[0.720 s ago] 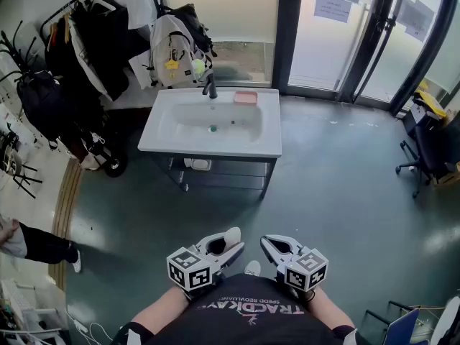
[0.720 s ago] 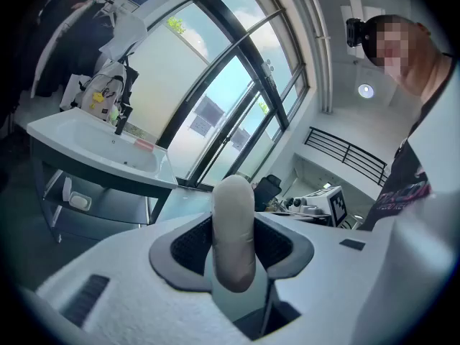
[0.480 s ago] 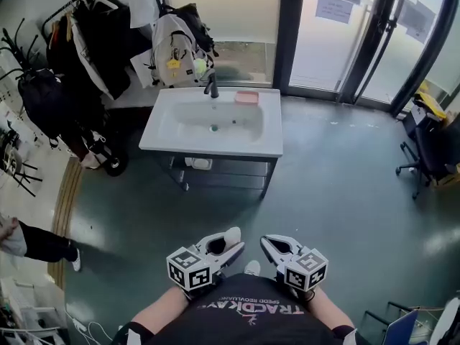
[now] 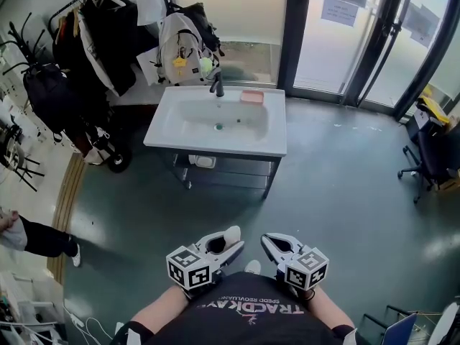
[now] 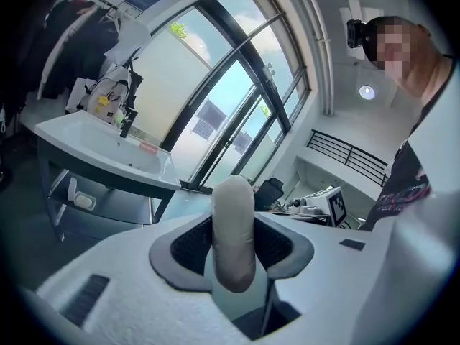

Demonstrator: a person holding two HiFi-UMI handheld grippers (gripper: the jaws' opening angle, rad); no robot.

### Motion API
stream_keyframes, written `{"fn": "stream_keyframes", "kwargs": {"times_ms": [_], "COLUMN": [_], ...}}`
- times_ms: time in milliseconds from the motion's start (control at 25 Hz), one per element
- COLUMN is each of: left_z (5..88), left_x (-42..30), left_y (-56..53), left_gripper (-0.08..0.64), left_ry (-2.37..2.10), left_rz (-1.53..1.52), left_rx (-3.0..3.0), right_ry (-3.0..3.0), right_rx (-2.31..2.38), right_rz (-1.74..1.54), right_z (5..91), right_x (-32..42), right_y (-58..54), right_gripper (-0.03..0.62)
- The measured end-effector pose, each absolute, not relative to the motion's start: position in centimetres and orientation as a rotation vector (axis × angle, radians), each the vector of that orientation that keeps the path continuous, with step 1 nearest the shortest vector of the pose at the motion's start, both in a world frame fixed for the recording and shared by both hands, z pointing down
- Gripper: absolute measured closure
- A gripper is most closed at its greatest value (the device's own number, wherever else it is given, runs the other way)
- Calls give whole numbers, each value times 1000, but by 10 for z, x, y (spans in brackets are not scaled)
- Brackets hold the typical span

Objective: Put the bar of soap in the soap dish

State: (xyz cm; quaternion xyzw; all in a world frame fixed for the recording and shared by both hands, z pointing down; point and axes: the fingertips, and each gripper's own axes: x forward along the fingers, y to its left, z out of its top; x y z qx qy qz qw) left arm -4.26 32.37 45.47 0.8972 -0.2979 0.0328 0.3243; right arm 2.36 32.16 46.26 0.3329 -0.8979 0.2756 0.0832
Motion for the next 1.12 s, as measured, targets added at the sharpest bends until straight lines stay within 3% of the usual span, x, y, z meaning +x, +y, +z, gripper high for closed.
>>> {"fn": "stream_keyframes", "kwargs": {"times_ms": [1120], "left_z": [440], "left_x": [-33], "left_y": [298], "left_gripper": [388], "left_ry": [-898], "left_rz": [77], "left_rx": [2324], "right_ry": [-2708], "right_rx": [956], "right_rz": [835], "right_z": [451], "right_x": [48], "right_y": [296], "right_gripper": [583]}}
